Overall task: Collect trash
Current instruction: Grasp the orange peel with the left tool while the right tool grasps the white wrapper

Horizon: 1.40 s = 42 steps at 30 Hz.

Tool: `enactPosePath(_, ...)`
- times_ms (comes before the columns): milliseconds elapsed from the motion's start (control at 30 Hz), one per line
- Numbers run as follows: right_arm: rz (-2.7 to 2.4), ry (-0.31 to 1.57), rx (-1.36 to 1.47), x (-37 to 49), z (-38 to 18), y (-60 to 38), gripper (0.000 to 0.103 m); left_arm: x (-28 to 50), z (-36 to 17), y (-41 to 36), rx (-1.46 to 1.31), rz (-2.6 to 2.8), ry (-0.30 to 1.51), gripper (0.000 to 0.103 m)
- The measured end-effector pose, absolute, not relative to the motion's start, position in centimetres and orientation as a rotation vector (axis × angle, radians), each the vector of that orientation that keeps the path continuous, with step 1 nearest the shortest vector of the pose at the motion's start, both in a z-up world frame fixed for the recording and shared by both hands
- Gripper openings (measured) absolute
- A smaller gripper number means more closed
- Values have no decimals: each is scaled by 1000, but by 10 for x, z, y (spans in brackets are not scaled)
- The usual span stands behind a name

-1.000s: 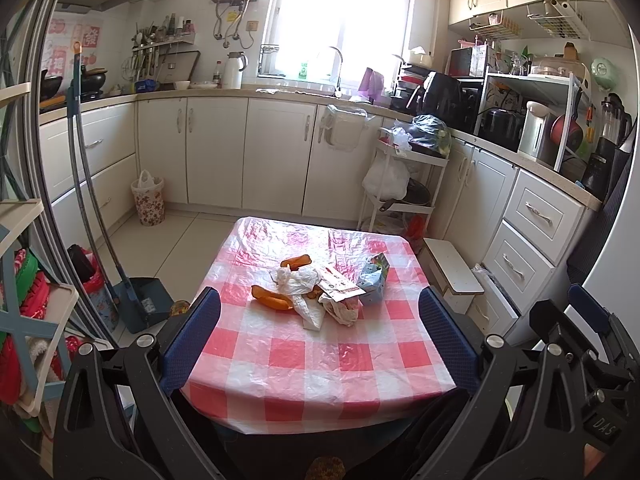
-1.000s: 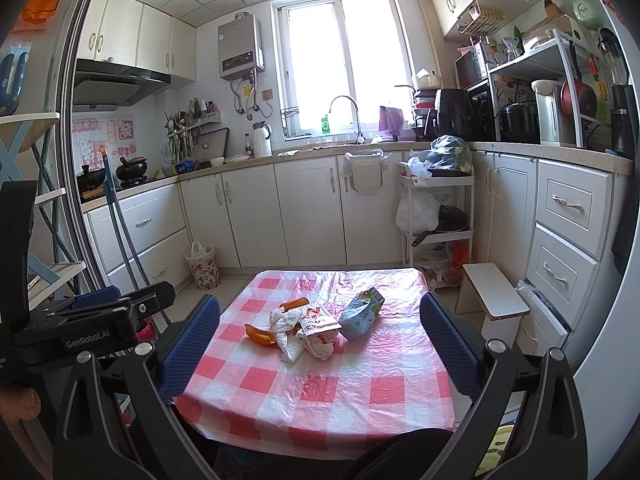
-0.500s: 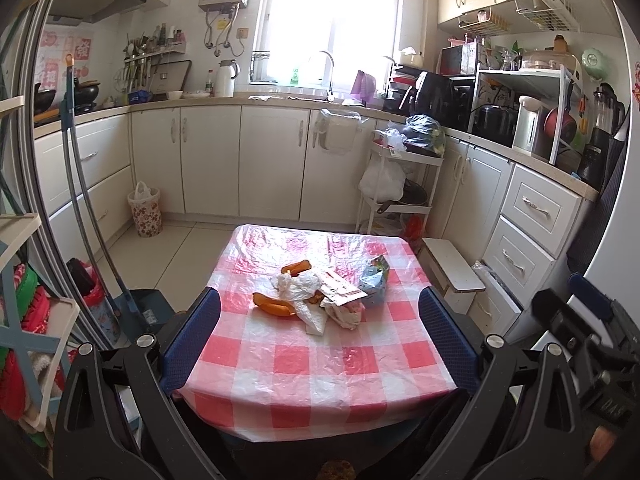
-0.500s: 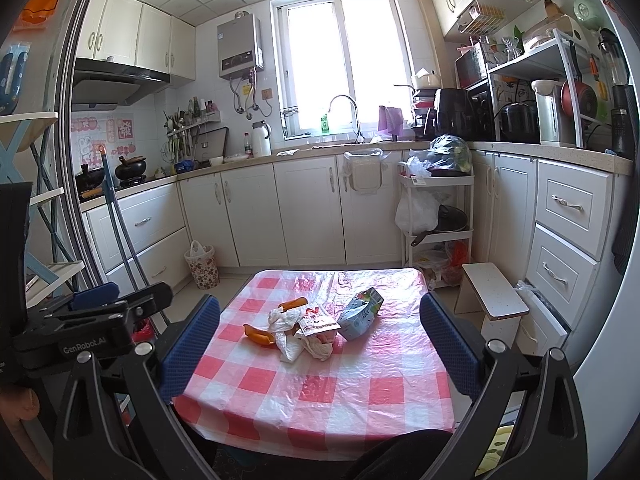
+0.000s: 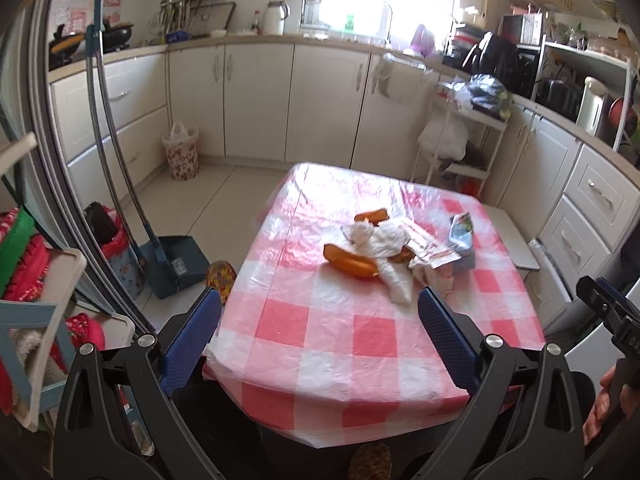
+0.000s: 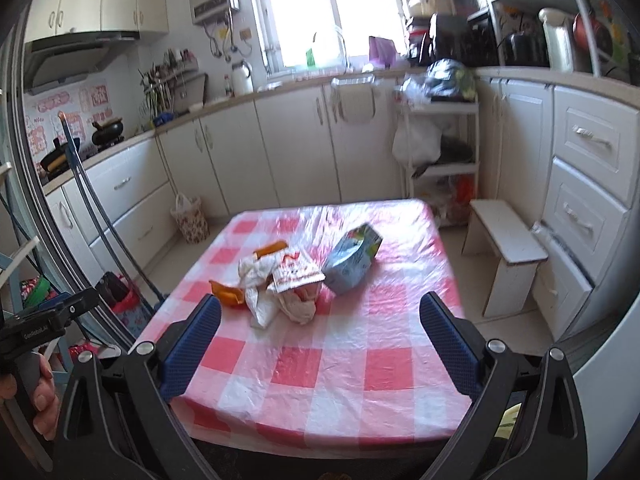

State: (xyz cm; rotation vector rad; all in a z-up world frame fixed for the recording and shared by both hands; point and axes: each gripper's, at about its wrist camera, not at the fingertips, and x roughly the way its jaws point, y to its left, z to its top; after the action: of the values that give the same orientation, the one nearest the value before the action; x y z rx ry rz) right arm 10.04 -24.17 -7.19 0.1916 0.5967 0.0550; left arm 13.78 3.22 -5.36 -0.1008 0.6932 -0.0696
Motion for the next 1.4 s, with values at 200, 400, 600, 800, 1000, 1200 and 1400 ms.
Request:
enactPosePath(200,142,692,141,150,-97,-230,95,192,-100,22,-77,-103,787,88)
enactPosePath(400,231,699,27,207,-91,-212,95,257,-136,19,-186,-169,889,82)
enactPosePath(600,361,850,-140,296,-129,-157,79,268,-145,30,-242,-86,869,82)
enactPosePath(800,387,984,-211,336,-175,-137,14,282,-159,38,-255,-64,909,82)
enactPosePath(1000,423,874,-116,306,-134,-162,6,307,-169,18,-251,-66,936,82)
enactPosePath(1200,392,792,40,283,-102,-200,6,338,-183,-14,-192,8,967,74)
enactPosePath(1400,360,784,151,276,-94,-238,6,353,-194,-39,-110,-29,973,32)
